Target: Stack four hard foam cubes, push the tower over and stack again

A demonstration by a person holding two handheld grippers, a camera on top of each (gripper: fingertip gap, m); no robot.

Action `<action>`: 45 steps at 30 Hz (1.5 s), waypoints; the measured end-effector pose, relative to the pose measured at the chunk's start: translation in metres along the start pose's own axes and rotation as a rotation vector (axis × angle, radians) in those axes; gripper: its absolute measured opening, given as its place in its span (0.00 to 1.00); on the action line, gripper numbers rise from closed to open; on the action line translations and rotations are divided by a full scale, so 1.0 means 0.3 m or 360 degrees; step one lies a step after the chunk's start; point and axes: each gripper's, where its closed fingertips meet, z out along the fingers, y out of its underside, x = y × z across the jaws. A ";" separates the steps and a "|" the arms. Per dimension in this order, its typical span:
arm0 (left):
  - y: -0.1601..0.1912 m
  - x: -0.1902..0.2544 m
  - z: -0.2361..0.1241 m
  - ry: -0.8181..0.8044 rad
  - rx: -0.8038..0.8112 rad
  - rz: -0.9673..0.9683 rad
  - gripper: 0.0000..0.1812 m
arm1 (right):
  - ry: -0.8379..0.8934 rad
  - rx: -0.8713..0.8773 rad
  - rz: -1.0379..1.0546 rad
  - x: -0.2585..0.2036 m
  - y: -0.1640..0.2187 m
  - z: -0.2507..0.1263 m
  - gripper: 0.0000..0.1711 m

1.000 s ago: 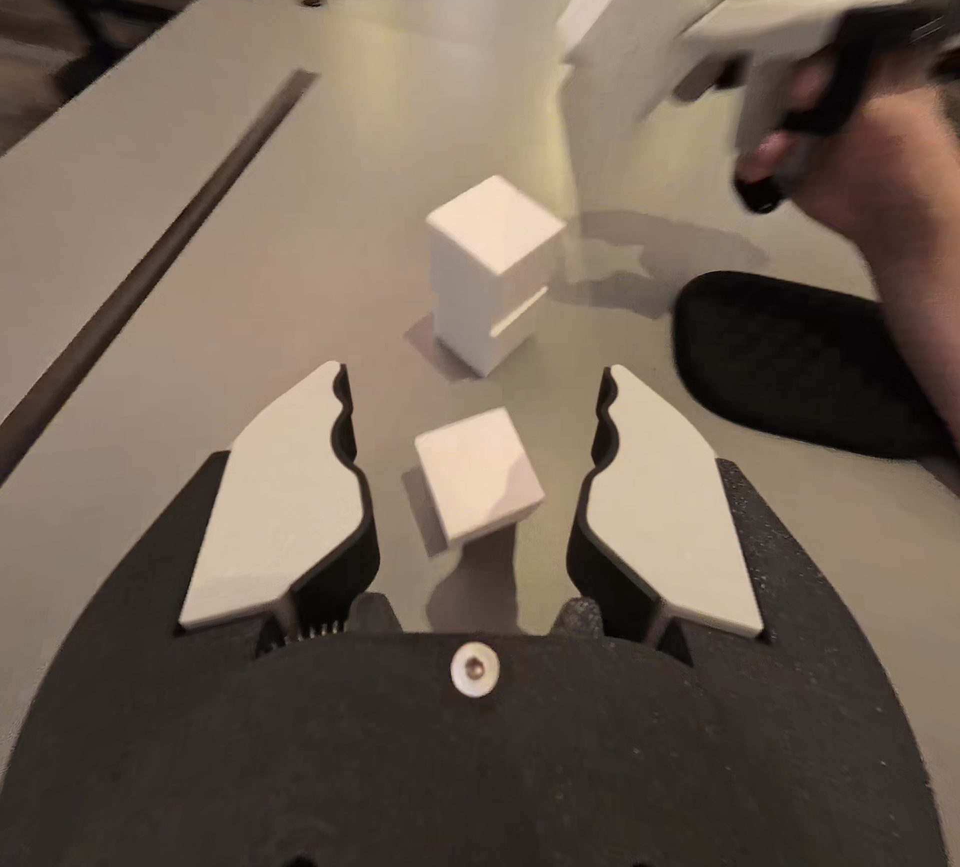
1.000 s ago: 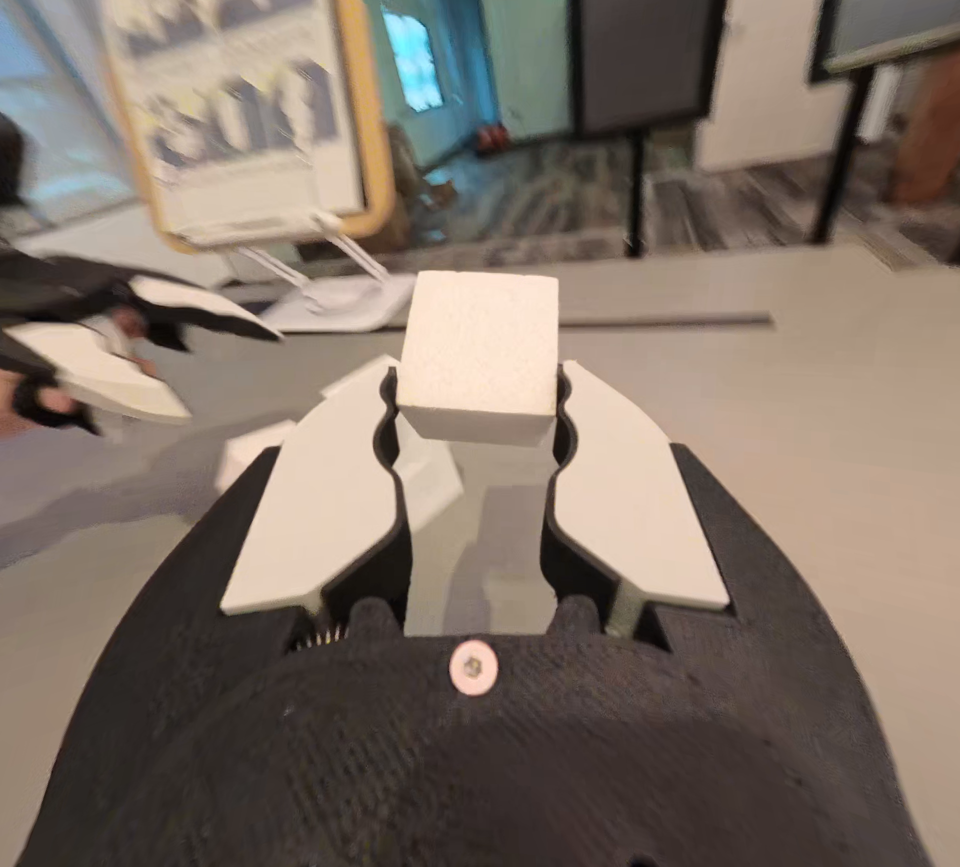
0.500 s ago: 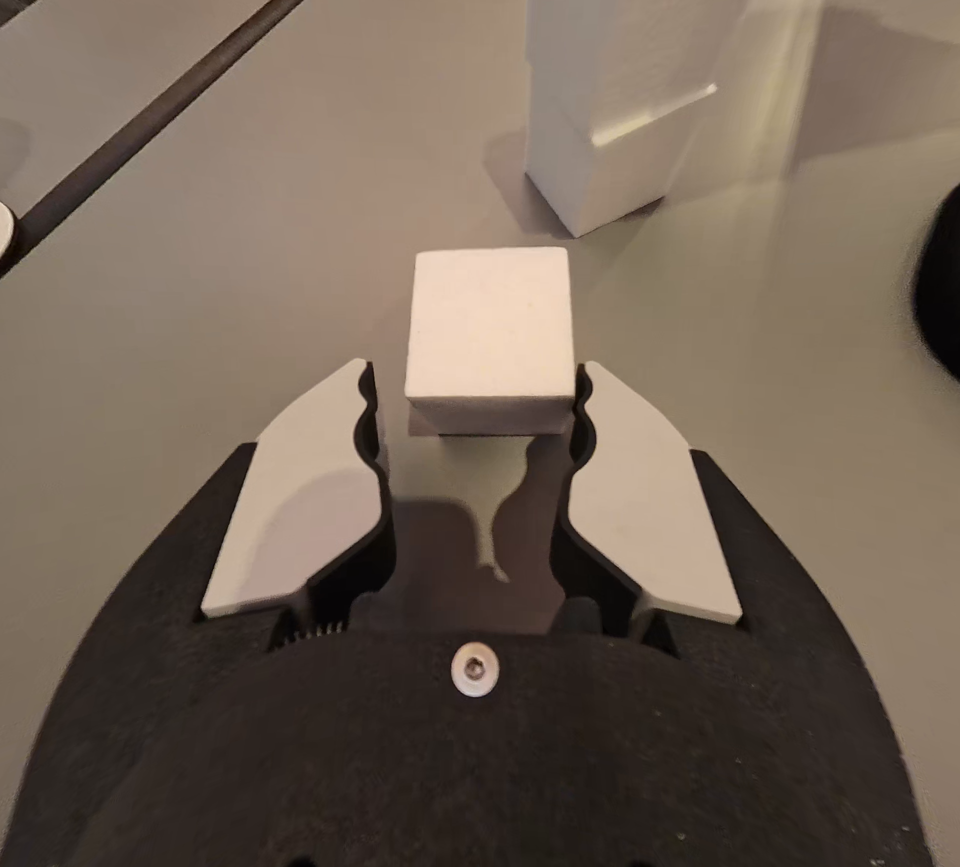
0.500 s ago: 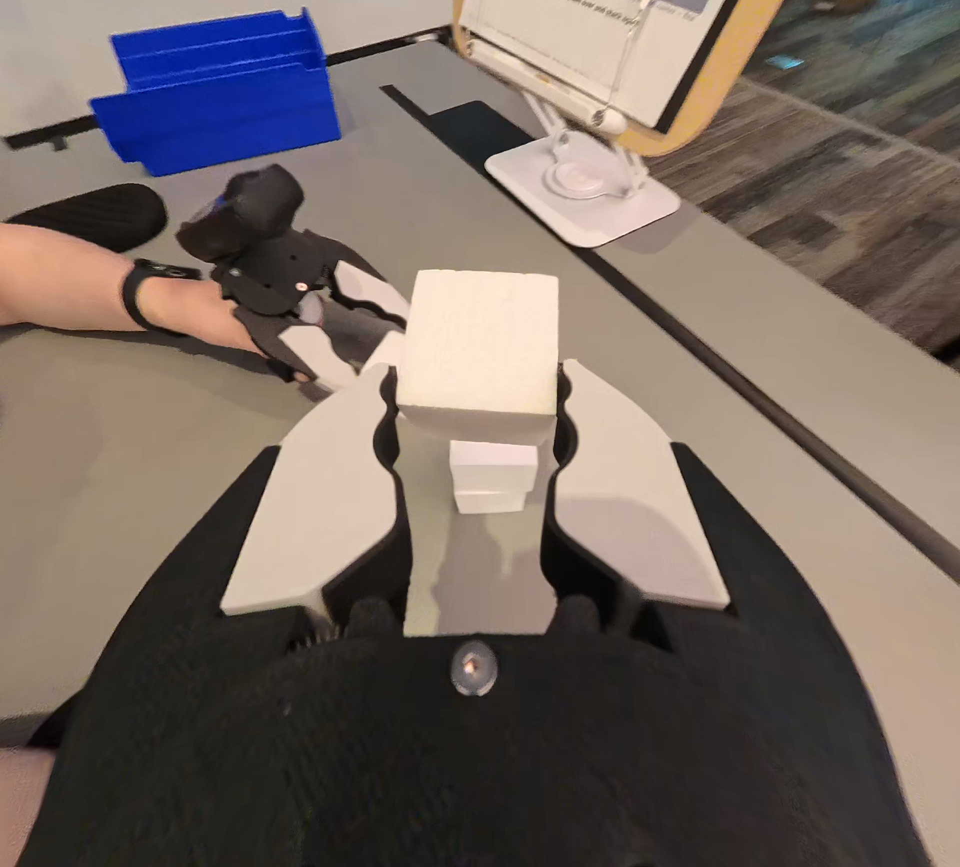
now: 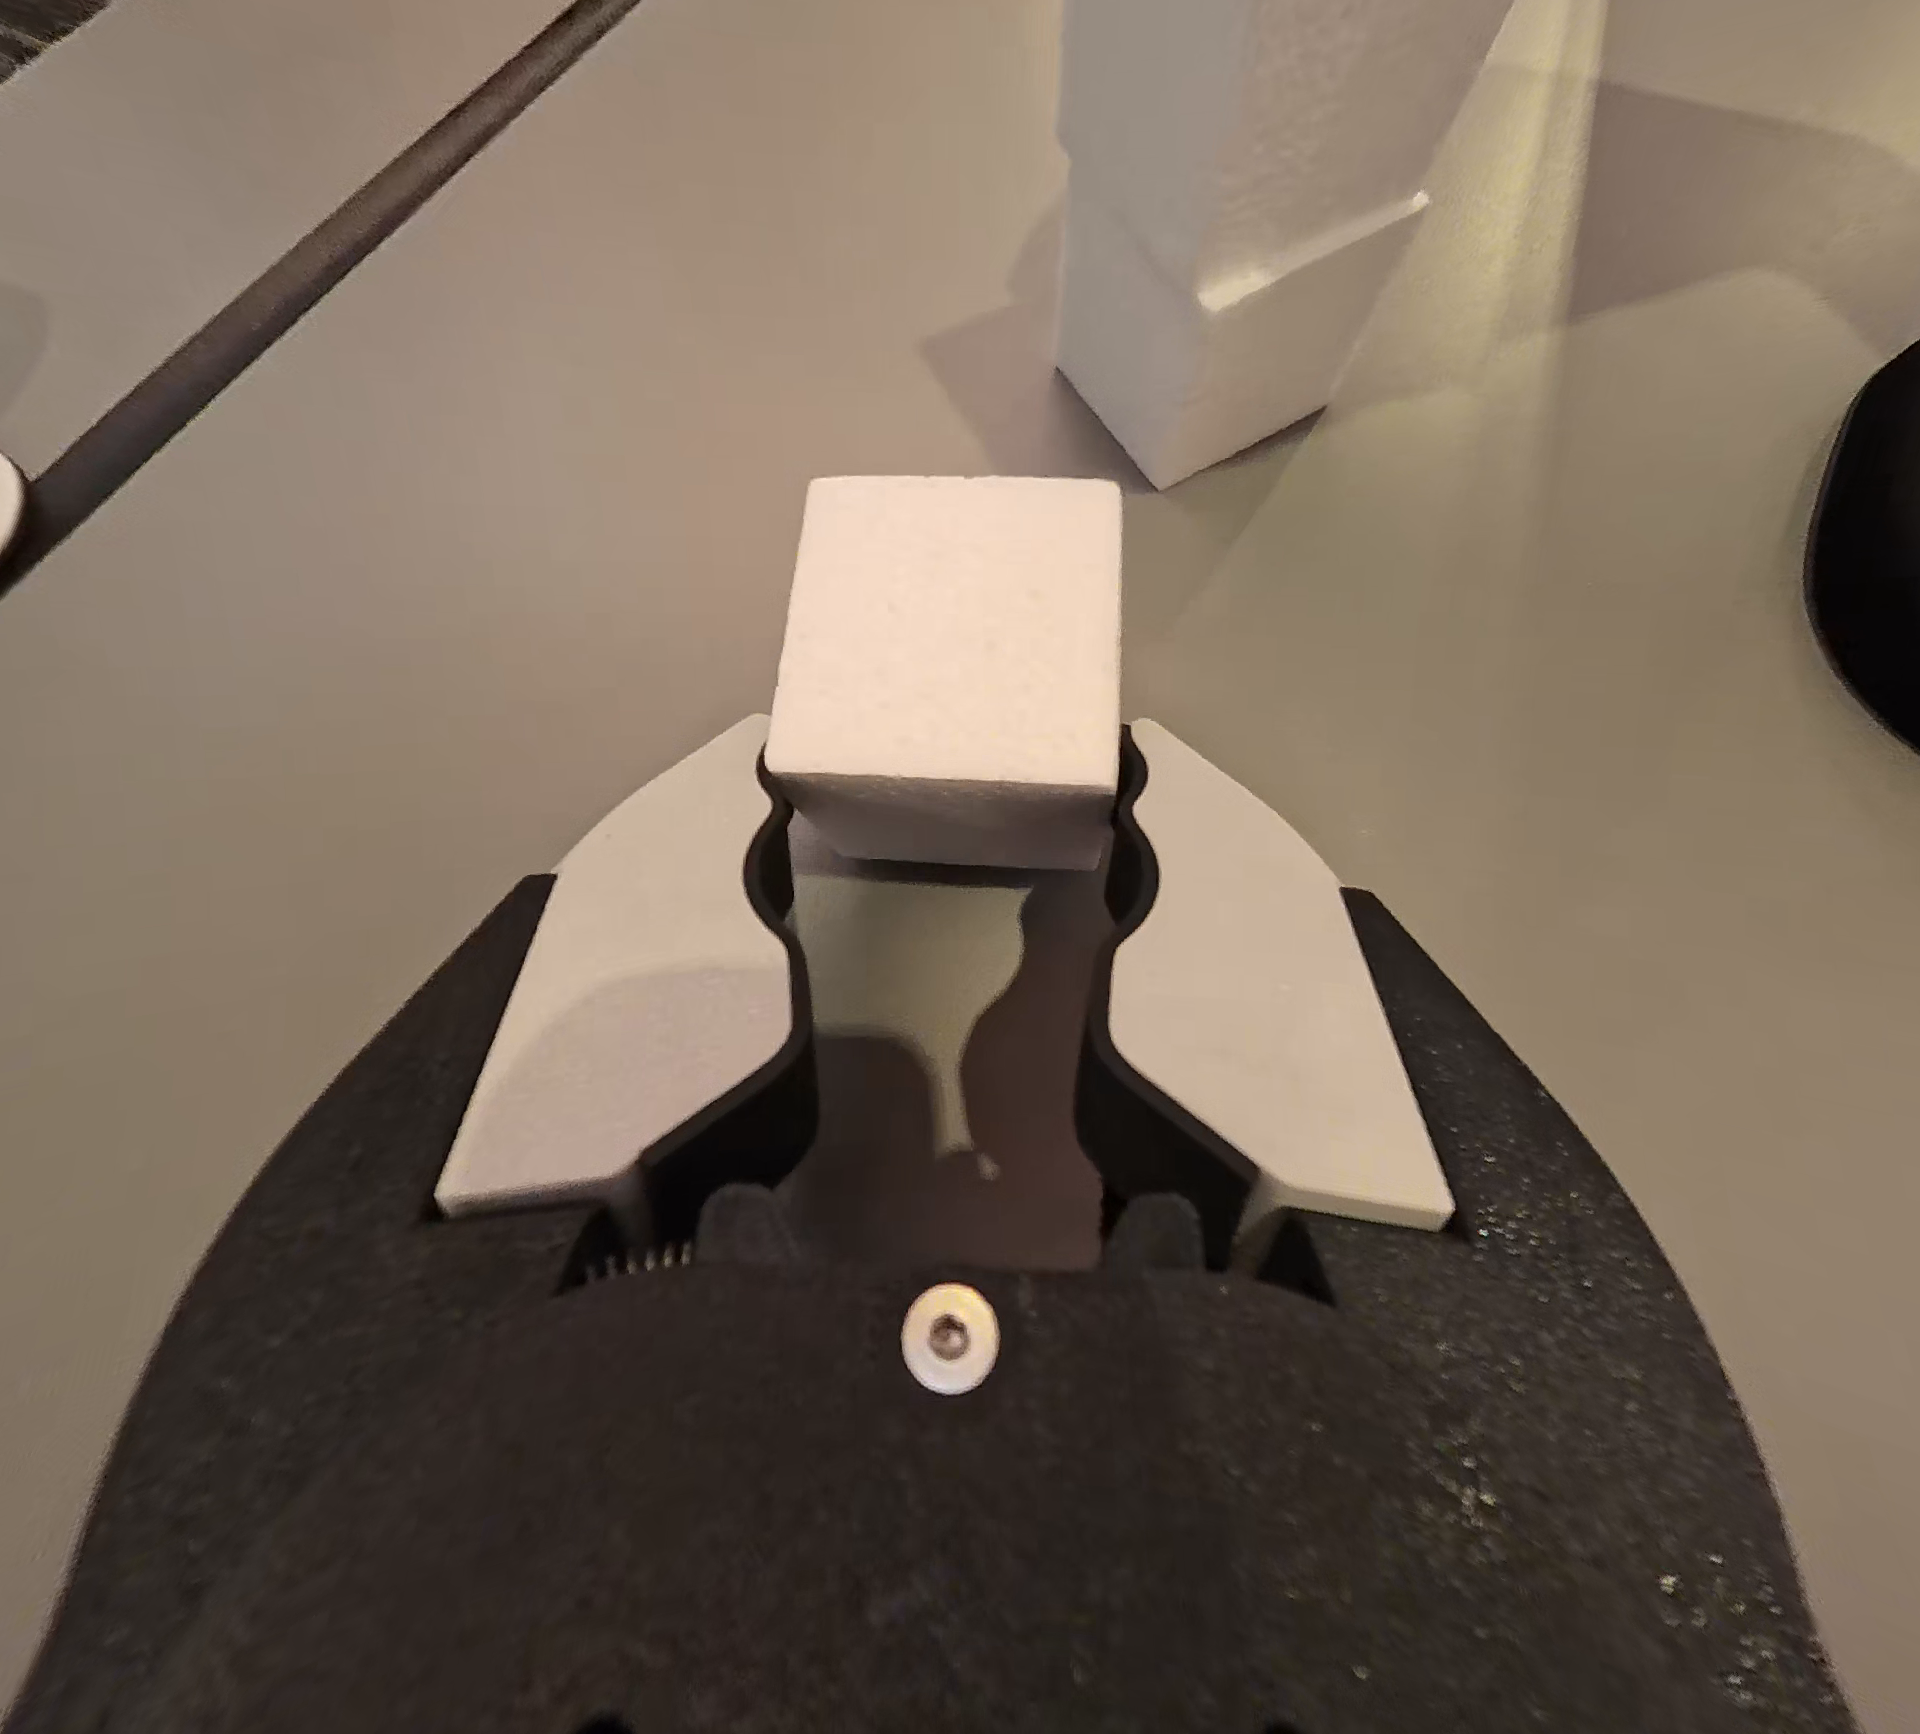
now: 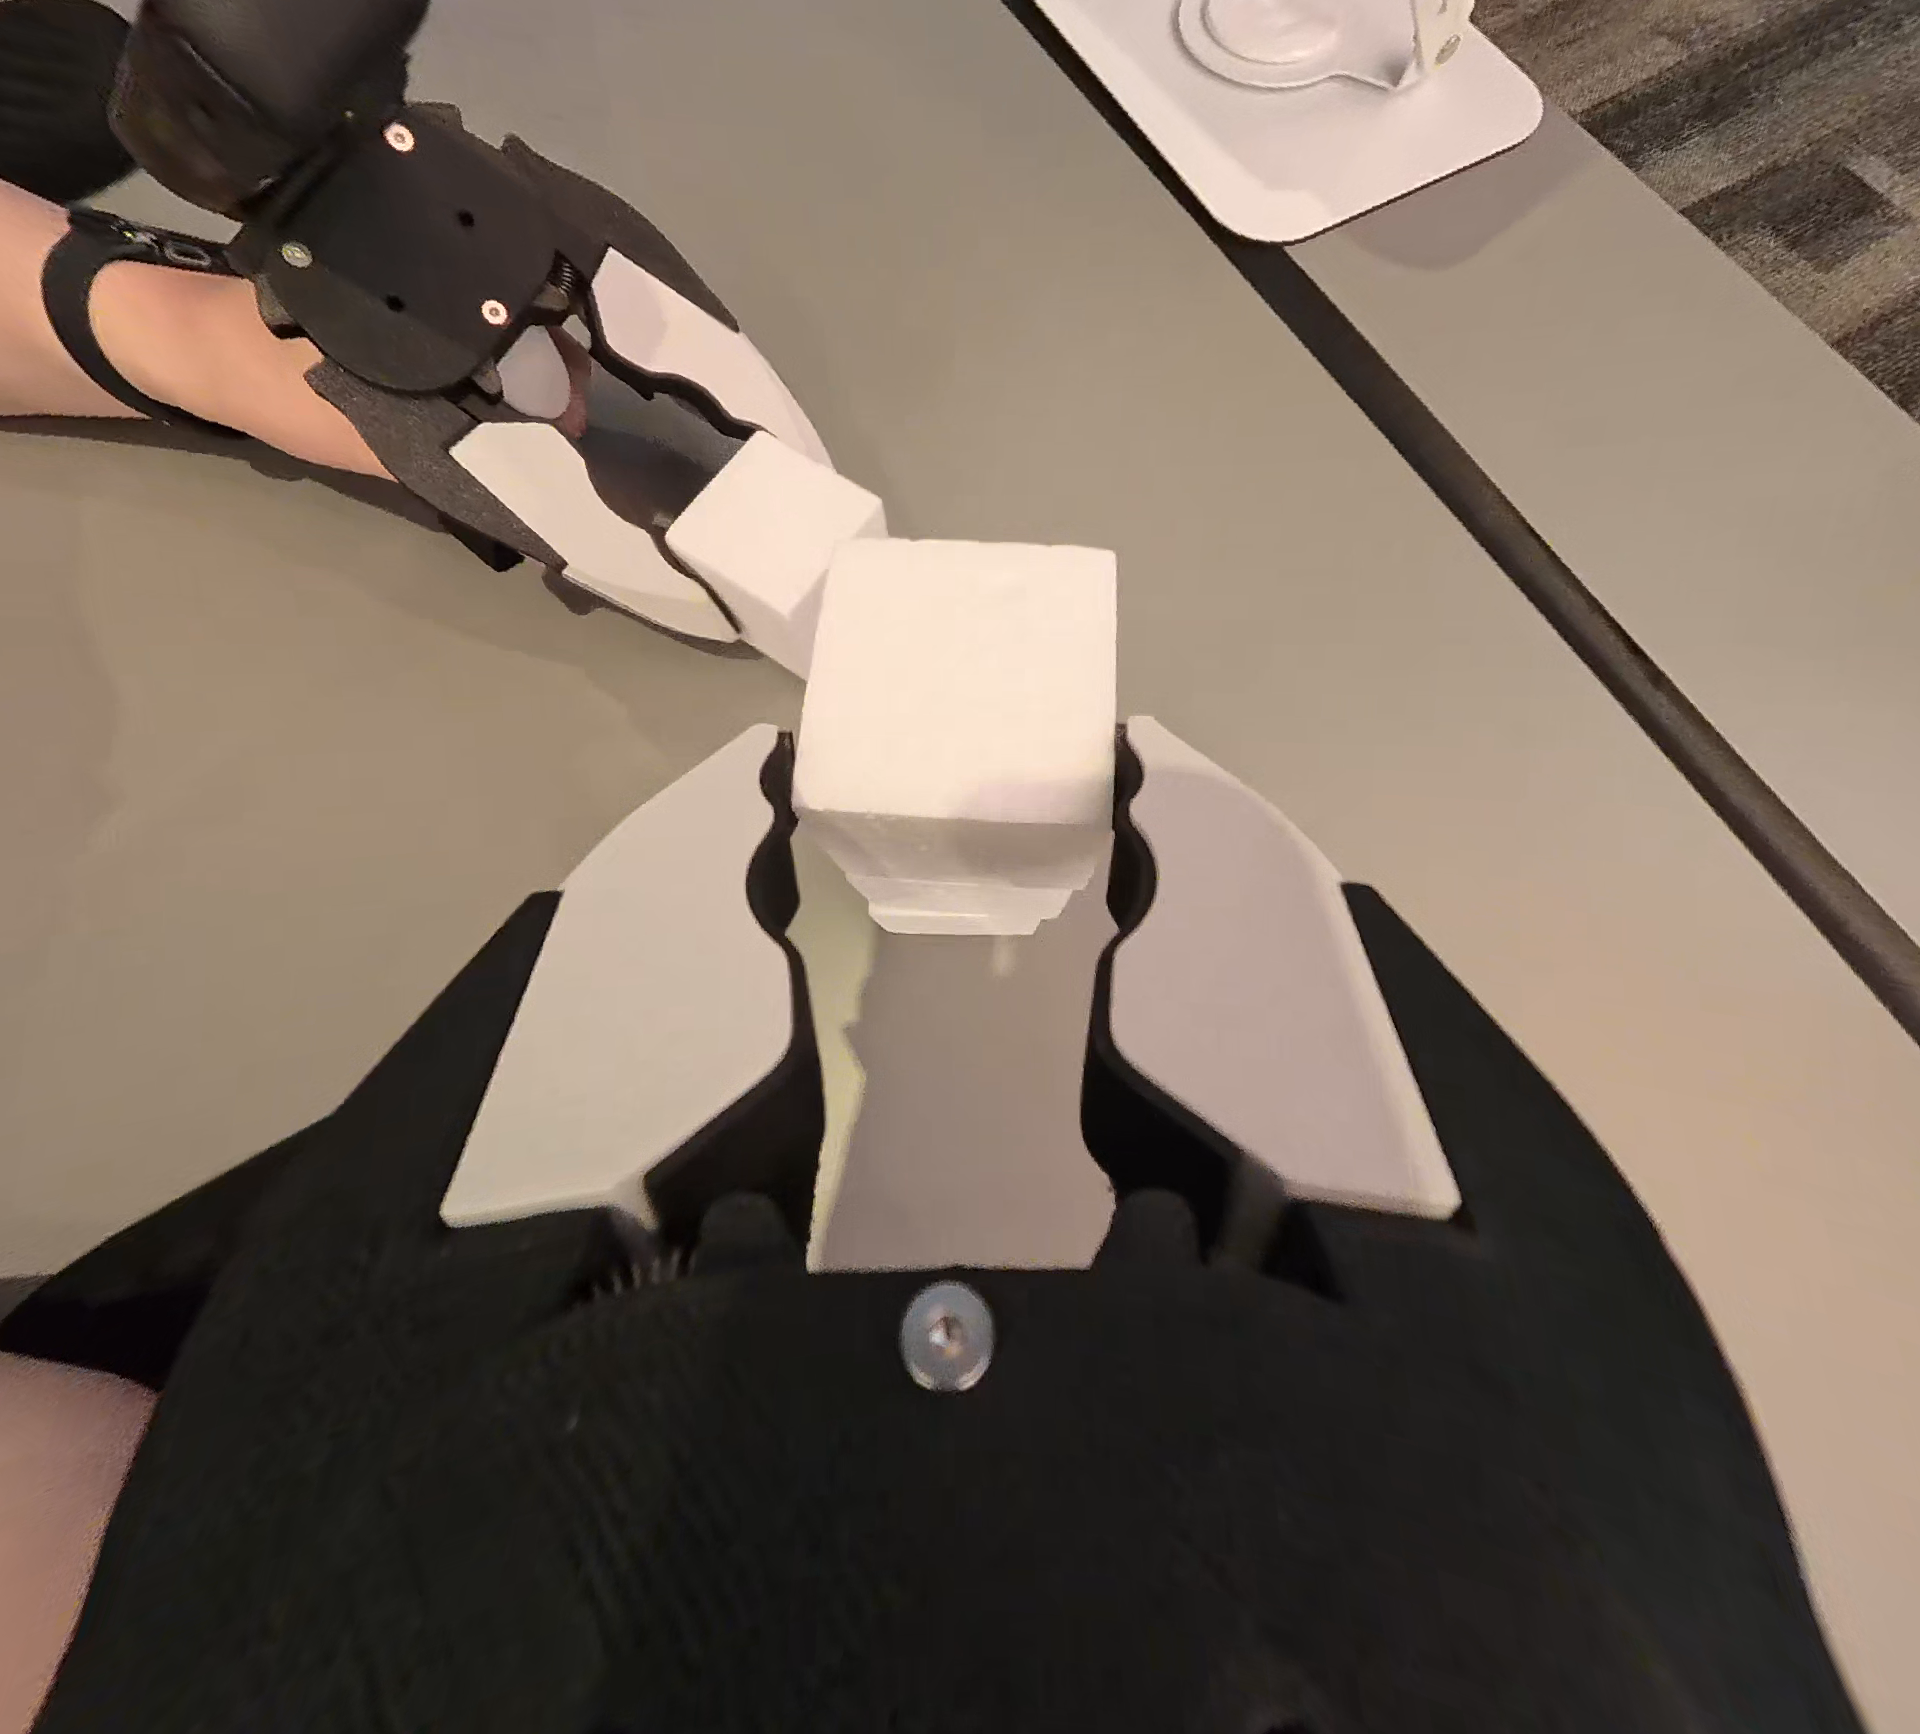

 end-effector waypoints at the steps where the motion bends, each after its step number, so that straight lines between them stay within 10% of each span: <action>1: -0.004 -0.002 -0.003 -0.0003 0.0006 -0.0001 0.32 | -0.0012 0.0003 0.0019 0.000 0.002 0.003 0.34; 10: -0.051 -0.033 -0.068 -0.0040 0.0104 0.0005 0.32 | -0.0076 0.0116 0.0026 -0.015 0.009 -0.006 0.47; 23: -0.707 0.137 -0.267 0.1006 0.0510 0.0673 0.32 | -0.0255 0.0928 0.0316 0.016 0.040 -0.315 0.44; 30: -0.604 0.193 -0.086 0.1053 0.0158 0.1169 0.32 | -0.0304 0.0820 0.0333 -0.003 0.078 -0.269 0.45; 45: -0.569 0.157 -0.014 0.1114 0.0065 0.1021 0.33 | -0.0409 0.0799 0.0348 -0.016 0.081 -0.254 0.45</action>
